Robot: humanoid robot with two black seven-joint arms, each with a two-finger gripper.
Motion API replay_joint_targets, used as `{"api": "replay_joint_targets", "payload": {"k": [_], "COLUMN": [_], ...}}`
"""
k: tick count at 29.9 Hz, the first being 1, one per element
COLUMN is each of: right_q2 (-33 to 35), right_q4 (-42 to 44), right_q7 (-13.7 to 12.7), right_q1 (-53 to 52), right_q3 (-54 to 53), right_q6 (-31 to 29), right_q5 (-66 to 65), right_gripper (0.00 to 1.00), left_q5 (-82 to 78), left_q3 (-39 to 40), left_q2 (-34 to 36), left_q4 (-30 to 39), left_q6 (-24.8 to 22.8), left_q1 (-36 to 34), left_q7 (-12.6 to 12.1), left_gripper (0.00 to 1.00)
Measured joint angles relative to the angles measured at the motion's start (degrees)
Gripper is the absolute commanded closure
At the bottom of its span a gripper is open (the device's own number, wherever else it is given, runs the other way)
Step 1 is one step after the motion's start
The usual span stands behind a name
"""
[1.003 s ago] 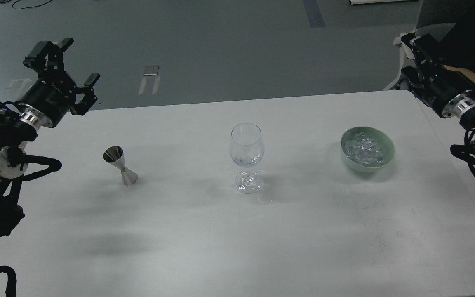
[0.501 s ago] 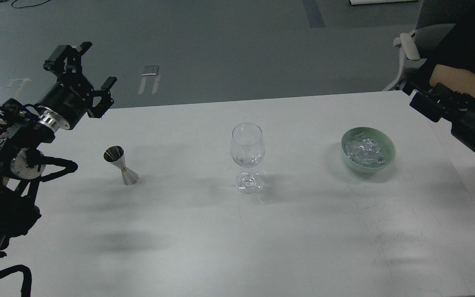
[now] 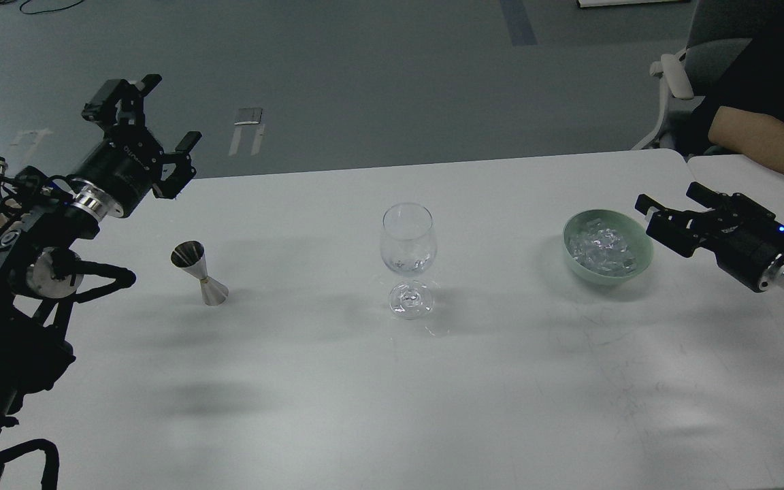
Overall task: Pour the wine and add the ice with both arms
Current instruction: 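Move the right gripper down into the green bowl of ice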
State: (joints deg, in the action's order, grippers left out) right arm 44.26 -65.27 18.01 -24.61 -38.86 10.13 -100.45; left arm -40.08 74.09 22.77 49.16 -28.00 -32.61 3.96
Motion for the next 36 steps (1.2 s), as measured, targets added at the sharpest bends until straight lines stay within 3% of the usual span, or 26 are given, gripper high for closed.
{"api": "replay_joint_targets", "payload": {"k": [7,12,18,22,25,36], "right_q2": [-1.14,-3.98,-7.35,-9.57,-10.53,-10.94], "right_q4": [2.00,5.02,8.43,10.50,11.48,11.94], "right_q7": [-0.15,-0.17,-0.33,-0.41,-0.48,-1.09], "right_q1": [-1.86,-3.77,-7.77,-8.81,-9.08,-9.81], "right_q3": [0.01,0.39,4.73,6.02,6.61,9.03], "right_q6": [-9.71,-11.06,-11.10,-11.10,-11.13,-11.18], "right_q5": [0.16,-0.12,-0.18,-0.23,-0.26,-0.27], "right_gripper": [0.00,0.00,0.10,0.35,0.43,0.45], "left_q5": [0.00,0.00,0.00,0.16,0.17,0.18], "left_q3": [0.00,0.00,-1.30,-1.88,-1.92,-1.96], "left_q2": [0.00,0.00,0.00,0.13,0.18,0.11], "left_q4": [-0.03,-0.03,0.05,0.17,0.17,1.21], "left_q6": [0.00,0.00,0.00,0.00,0.00,0.00], "left_q1": [0.25,0.35,0.27,0.04,0.02,0.15], "left_q7": [-0.03,-0.03,-0.08,-0.08,-0.07,-0.07], "left_gripper": [0.02,0.02,0.02,0.02,0.02,0.02]}}
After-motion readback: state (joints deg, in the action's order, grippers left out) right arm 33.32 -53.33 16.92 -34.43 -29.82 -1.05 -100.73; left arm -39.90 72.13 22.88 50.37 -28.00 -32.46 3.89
